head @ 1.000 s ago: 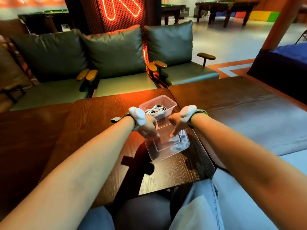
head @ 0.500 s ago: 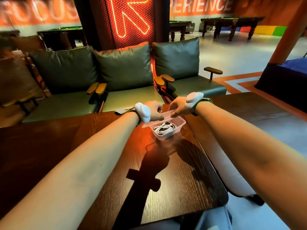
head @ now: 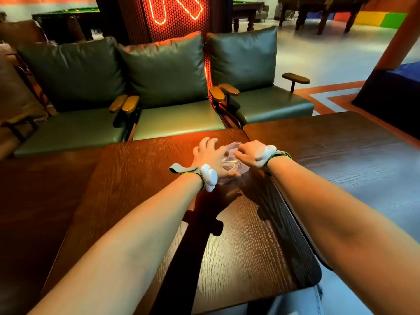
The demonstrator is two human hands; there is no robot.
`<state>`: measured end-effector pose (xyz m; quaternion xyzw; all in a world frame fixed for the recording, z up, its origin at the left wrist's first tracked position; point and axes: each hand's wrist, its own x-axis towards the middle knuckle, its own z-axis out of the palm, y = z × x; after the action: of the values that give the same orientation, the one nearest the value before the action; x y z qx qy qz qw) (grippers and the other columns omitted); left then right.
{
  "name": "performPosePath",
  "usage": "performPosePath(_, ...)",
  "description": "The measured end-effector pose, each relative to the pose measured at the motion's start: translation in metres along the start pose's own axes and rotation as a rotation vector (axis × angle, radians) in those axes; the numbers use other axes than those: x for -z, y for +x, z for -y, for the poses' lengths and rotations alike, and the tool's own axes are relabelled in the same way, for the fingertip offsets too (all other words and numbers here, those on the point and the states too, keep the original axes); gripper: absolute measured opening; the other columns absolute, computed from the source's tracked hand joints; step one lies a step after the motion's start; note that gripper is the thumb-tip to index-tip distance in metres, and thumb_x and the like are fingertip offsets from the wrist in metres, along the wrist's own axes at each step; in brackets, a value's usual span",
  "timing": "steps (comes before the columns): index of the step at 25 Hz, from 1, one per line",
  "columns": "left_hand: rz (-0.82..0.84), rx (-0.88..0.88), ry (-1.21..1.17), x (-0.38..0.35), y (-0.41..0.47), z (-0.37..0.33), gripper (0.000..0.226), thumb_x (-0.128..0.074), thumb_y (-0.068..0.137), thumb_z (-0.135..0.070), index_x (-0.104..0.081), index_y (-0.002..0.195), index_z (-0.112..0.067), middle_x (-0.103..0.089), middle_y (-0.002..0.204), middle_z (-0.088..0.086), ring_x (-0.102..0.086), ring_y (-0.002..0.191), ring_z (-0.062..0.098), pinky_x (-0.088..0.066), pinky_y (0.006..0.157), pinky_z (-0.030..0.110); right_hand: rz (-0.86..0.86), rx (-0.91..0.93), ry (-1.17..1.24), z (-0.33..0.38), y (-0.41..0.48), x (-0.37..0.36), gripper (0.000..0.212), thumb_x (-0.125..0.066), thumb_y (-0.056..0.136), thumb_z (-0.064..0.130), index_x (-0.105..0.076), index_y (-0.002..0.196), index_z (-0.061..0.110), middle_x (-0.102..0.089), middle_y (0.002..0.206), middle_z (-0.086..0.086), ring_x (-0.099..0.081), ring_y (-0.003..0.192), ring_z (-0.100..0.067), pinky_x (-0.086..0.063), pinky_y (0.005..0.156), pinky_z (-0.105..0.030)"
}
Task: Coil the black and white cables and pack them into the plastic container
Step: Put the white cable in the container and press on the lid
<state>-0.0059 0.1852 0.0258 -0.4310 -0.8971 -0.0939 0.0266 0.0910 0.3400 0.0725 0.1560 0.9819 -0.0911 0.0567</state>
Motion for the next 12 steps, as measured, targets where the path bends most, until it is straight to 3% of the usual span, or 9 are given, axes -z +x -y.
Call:
performPosePath(1, 0.063, 0.072, -0.044, -0.003, 0.003, -0.001, 0.112, -0.051, 0.05, -0.096, -0.036, 0.145, -0.038, -0.033, 0.154, 0.009, -0.021, 0.145, 0.038, -0.03, 0.106, 0.057, -0.017, 0.003, -0.026, -0.003, 0.001, -0.003, 0.031, -0.045, 0.096, 0.042, -0.06, 0.104, 0.017, -0.065, 0.113, -0.012, -0.06, 0.099, -0.031, -0.048, 0.079, -0.037)
performPosePath(3, 0.193, 0.131, -0.057, -0.009, 0.009, 0.0, 0.132, -0.058, 0.043, -0.096, -0.017, 0.153, -0.036, -0.034, 0.154, 0.012, -0.031, 0.141, 0.041, -0.033, 0.107, 0.06, -0.039, 0.008, -0.065, -0.008, 0.003, -0.009, 0.029, -0.053, 0.094, 0.038, -0.06, 0.112, 0.017, -0.059, 0.121, -0.013, -0.057, 0.107, -0.032, -0.047, 0.083, -0.038)
performPosePath(5, 0.235, 0.089, 0.019, -0.016, 0.008, 0.004, 0.121, -0.067, 0.046, -0.089, -0.026, 0.148, -0.039, -0.042, 0.137, 0.009, -0.042, 0.125, 0.036, -0.041, 0.094, 0.05, -0.057, -0.022, -0.067, -0.01, 0.003, -0.018, 0.044, -0.053, 0.095, 0.041, -0.05, 0.132, 0.018, -0.045, 0.137, -0.014, -0.048, 0.122, -0.035, -0.042, 0.095, -0.041)
performPosePath(8, 0.204, 0.082, 0.017, -0.018, 0.0, 0.018, 0.098, -0.074, 0.052, -0.08, -0.04, 0.133, -0.037, -0.041, 0.122, 0.004, -0.039, 0.106, 0.026, -0.036, 0.079, 0.039, -0.007, -0.113, -0.019, -0.004, 0.002, -0.033, 0.061, -0.042, 0.098, 0.052, -0.032, 0.147, 0.017, -0.029, 0.152, -0.014, -0.047, 0.129, -0.04, -0.038, 0.102, -0.044)
performPosePath(12, 0.229, 0.045, -0.018, -0.008, -0.018, 0.043, 0.113, -0.072, 0.049, -0.085, -0.033, 0.144, -0.038, -0.039, 0.132, 0.006, -0.039, 0.119, 0.029, -0.043, 0.092, 0.042, -0.032, -0.227, 0.101, 0.021, 0.0, -0.045, 0.067, -0.045, 0.095, 0.058, -0.03, 0.144, 0.015, -0.035, 0.143, -0.018, -0.051, 0.123, -0.044, -0.042, 0.096, -0.045)
